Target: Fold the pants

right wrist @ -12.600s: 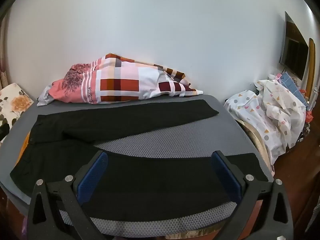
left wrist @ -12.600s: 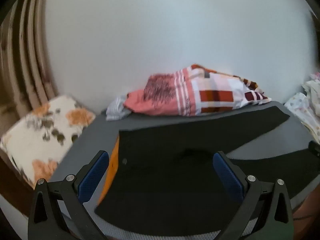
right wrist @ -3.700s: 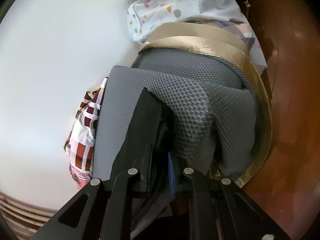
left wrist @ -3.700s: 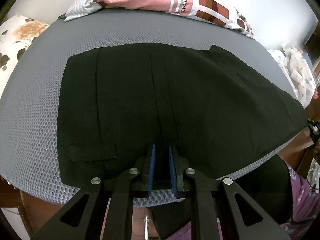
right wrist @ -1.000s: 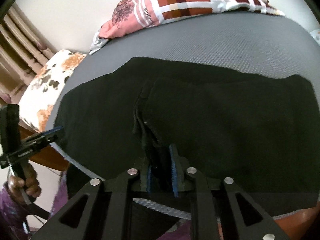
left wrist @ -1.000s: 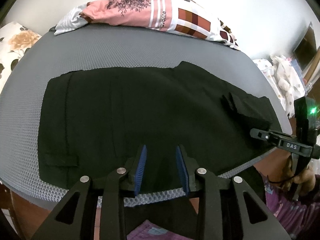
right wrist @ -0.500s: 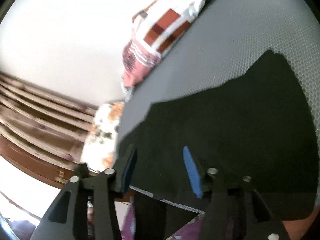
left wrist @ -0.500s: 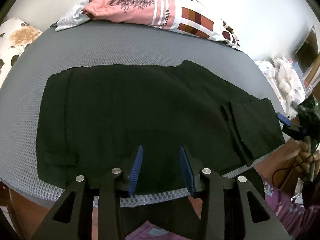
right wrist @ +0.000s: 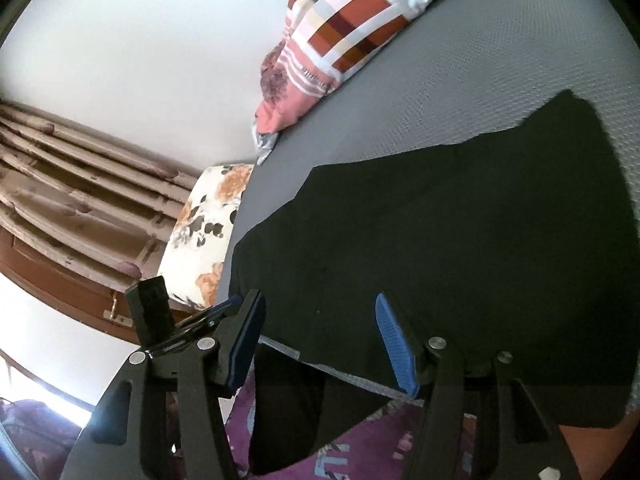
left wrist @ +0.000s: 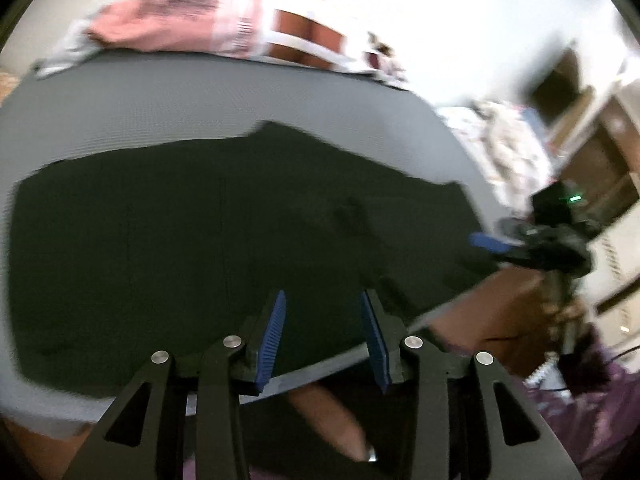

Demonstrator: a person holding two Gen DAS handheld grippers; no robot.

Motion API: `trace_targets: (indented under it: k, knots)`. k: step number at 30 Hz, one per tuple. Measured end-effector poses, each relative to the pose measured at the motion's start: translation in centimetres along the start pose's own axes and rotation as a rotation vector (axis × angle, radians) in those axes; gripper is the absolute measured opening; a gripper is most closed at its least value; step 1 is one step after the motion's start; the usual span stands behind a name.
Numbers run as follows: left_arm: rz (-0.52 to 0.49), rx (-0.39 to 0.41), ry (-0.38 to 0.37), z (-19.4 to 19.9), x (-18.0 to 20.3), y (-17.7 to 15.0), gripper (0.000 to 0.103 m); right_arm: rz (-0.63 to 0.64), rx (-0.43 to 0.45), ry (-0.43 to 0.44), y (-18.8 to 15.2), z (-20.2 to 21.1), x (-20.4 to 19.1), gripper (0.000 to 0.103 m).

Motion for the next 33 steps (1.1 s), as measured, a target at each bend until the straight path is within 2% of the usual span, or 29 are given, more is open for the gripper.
trace_targets:
  k: [3, 7, 8, 10, 12, 14, 15, 16, 18, 20, 21, 23, 26, 27, 28, 29, 30, 33]
  knots:
    - [0.023, -0.048, -0.116, -2.9, 1.9, 2.3, 0.04, -0.048, 0.008, 0.014, -0.2, 0.4, 1.4, 0.057]
    - [0.029, -0.135, -0.165, -7.1, 3.0, 4.6, 0.04, -0.08, 0.028, 0.039, -0.6, 1.1, 2.3, 0.058]
    - [0.017, -0.159, -0.165, -8.0, 3.2, 5.1, 0.04, -0.086, 0.031, 0.046, -0.6, 1.2, 2.5, 0.059]
    - [0.005, -0.227, -0.087, -10.0, 3.2, 5.6, 0.04, -0.098, 0.033, 0.059, -0.6, 1.3, 2.9, 0.059]
    - [0.025, -0.251, -0.063, -10.9, 2.9, 5.7, 0.04, -0.107, 0.033, 0.07, -0.5, 1.5, 3.0, 0.059]
    - [0.056, -0.237, -0.058, -10.7, 2.6, 5.8, 0.04, -0.109, 0.035, 0.081, -0.4, 1.8, 2.9, 0.06]
    - [0.076, -0.226, -0.051, -10.5, 2.4, 5.8, 0.043, -0.111, 0.037, 0.086, -0.3, 1.9, 2.9, 0.062]
    - [0.09, -0.224, -0.041, -10.5, 2.2, 5.7, 0.05, -0.114, 0.039, 0.092, -0.3, 2.0, 2.9, 0.063]
    - [0.139, -0.209, -0.009, -10.1, 1.5, 5.8, 0.051, -0.126, 0.039, 0.109, -0.4, 2.2, 3.0, 0.066]
    - [0.162, -0.191, -0.011, -9.9, 1.3, 6.1, 0.055, -0.132, 0.032, 0.114, -0.4, 2.0, 3.0, 0.066]
    - [0.165, -0.206, -0.023, -10.3, 1.2, 6.1, 0.058, -0.134, 0.03, 0.115, -0.4, 1.9, 3.0, 0.067]
    - [0.159, -0.241, -0.035, -11.7, 1.3, 5.9, 0.058, -0.144, 0.023, 0.117, -0.6, 1.7, 3.2, 0.069]
    - [0.11, -0.243, -0.033, -12.4, 2.1, 6.4, 0.059, -0.156, 0.013, 0.114, -0.7, 1.4, 3.4, 0.07]
    - [0.093, -0.235, -0.034, -12.5, 2.5, 6.6, 0.051, -0.159, 0.012, 0.114, -0.7, 1.4, 3.5, 0.07]
    - [0.073, -0.229, -0.018, -12.5, 2.7, 6.8, 0.027, -0.16, 0.013, 0.115, -0.7, 1.5, 3.5, 0.07]
    - [0.043, -0.23, 0.011, -12.6, 2.8, 6.9, 0.015, -0.161, 0.019, 0.108, -0.7, 1.6, 3.6, 0.071]
    - [0.022, -0.23, 0.032, -12.7, 2.7, 7.0, 0.008, -0.16, 0.027, 0.104, -0.6, 1.6, 3.7, 0.073]
    - [0.04, -0.191, 0.022, -12.2, 2.2, 7.6, 0.006, -0.18, 0.033, 0.125, -0.3, 1.7, 4.0, 0.073]
Point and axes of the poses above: each gripper's, at about its wrist camera, not at the fingertips, and z roughly against the way its jaws point, x to its right, y to its top, the point moved 4 cm from there along -z, roughly the way its jaws point, and after that the axes turned 11 degrees about -z, right-handed, at the moved point
